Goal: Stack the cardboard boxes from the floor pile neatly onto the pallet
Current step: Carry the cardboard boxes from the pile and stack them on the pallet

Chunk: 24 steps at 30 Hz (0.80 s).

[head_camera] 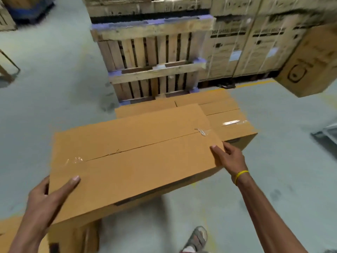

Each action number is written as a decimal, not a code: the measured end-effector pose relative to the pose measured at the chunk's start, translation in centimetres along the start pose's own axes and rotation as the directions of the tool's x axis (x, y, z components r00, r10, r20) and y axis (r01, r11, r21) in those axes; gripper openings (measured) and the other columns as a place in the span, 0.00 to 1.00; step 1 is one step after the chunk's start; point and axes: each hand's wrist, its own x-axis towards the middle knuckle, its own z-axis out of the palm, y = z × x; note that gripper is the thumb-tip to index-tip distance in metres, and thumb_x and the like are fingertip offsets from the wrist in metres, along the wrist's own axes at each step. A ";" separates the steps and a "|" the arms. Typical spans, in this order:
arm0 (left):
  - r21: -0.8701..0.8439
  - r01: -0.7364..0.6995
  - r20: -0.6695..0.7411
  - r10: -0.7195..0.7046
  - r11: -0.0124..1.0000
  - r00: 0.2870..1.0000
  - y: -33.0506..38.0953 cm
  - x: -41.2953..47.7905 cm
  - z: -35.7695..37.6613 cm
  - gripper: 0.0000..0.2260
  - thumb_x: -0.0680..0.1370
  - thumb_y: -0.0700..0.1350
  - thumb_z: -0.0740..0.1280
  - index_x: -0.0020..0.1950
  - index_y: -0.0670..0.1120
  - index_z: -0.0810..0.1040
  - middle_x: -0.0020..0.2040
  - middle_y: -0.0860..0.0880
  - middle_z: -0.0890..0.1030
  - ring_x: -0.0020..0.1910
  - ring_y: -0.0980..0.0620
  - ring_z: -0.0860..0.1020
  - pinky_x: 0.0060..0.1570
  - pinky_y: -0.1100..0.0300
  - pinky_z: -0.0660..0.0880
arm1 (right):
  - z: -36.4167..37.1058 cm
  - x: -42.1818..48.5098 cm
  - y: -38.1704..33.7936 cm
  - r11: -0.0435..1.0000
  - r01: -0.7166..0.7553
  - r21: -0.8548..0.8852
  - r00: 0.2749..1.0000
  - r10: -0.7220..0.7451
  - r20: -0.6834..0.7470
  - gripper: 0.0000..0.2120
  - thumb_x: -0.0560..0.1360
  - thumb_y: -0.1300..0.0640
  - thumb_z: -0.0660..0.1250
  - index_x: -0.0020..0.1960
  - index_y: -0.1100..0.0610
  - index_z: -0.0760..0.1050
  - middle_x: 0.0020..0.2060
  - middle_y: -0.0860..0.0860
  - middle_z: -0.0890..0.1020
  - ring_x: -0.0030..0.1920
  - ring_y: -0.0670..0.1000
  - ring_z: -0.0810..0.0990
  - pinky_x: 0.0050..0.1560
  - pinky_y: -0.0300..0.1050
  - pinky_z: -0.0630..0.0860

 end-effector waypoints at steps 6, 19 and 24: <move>0.030 -0.050 0.121 0.046 0.998 0.992 3.8 0.7 12.7 0.23 0.69 0.56 0.79 0.59 0.47 0.83 0.52 0.48 0.87 0.50 0.43 0.85 0.53 0.45 0.80 | -10.1 5.8 2.3 0.998 -0.043 -0.045 0.992 0.037 -0.124 0.15 0.75 0.47 0.74 0.59 0.51 0.84 0.48 0.43 0.86 0.51 0.48 0.83 0.49 0.48 0.80; 0.026 0.031 0.277 -0.037 0.999 0.960 7.7 5.5 27.7 0.14 0.71 0.49 0.79 0.53 0.50 0.83 0.46 0.50 0.88 0.47 0.43 0.85 0.45 0.51 0.79 | -19.4 12.6 5.6 0.988 -0.145 -0.047 0.940 0.123 -0.317 0.17 0.74 0.44 0.74 0.59 0.50 0.83 0.51 0.44 0.86 0.54 0.51 0.82 0.56 0.54 0.80; 0.034 0.023 0.337 -0.033 0.999 0.941 9.6 9.6 32.7 0.12 0.72 0.46 0.79 0.54 0.51 0.84 0.44 0.56 0.88 0.48 0.46 0.86 0.47 0.51 0.79 | -20.7 16.5 5.3 0.983 -0.175 -0.054 0.923 0.145 -0.357 0.19 0.73 0.43 0.75 0.61 0.50 0.83 0.53 0.46 0.85 0.56 0.53 0.82 0.59 0.59 0.79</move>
